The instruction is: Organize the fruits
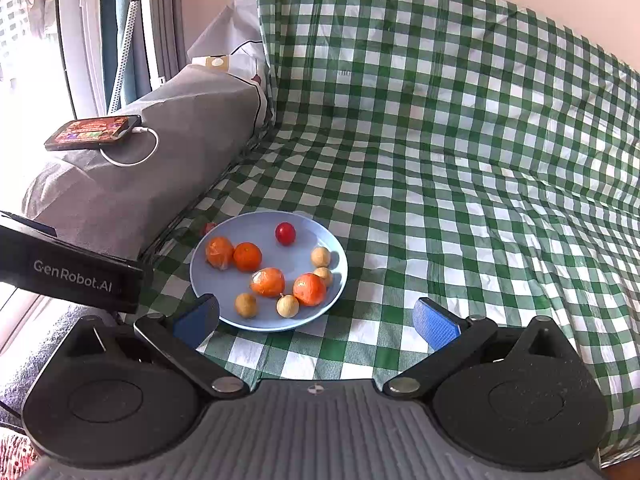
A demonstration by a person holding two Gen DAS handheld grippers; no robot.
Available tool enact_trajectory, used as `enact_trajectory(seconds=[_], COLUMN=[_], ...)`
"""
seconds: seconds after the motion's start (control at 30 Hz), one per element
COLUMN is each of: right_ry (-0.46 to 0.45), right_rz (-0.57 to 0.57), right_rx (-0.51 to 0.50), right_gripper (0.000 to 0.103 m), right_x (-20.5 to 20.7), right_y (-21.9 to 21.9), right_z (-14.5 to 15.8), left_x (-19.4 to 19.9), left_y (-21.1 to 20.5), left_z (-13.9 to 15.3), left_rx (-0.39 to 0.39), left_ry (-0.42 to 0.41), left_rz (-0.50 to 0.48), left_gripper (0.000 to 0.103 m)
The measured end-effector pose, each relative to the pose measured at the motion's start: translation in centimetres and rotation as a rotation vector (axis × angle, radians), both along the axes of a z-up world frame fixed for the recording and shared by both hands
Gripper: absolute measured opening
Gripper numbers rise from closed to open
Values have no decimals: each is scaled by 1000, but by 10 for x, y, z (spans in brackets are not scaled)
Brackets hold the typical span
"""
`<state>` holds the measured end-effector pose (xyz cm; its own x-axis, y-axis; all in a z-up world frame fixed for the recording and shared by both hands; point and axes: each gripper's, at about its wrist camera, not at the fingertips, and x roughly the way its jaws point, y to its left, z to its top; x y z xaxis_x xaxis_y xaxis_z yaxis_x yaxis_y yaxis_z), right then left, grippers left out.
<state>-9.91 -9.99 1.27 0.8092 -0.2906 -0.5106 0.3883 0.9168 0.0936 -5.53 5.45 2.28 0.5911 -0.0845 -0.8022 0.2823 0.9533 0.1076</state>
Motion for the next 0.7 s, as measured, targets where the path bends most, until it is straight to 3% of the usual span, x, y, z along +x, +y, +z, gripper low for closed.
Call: enact_trajectory(seconds=[0.7], right_ry=[3], right_rz=[8], right_rx=[-2], right_gripper=[102], right_x=[1], right_y=[1], right_z=[0], left_x=[1], left_y=[-1], left_z=[-1], left_rx=[17], left_ry=[-5], left_rz=[-6], left_gripper=[103])
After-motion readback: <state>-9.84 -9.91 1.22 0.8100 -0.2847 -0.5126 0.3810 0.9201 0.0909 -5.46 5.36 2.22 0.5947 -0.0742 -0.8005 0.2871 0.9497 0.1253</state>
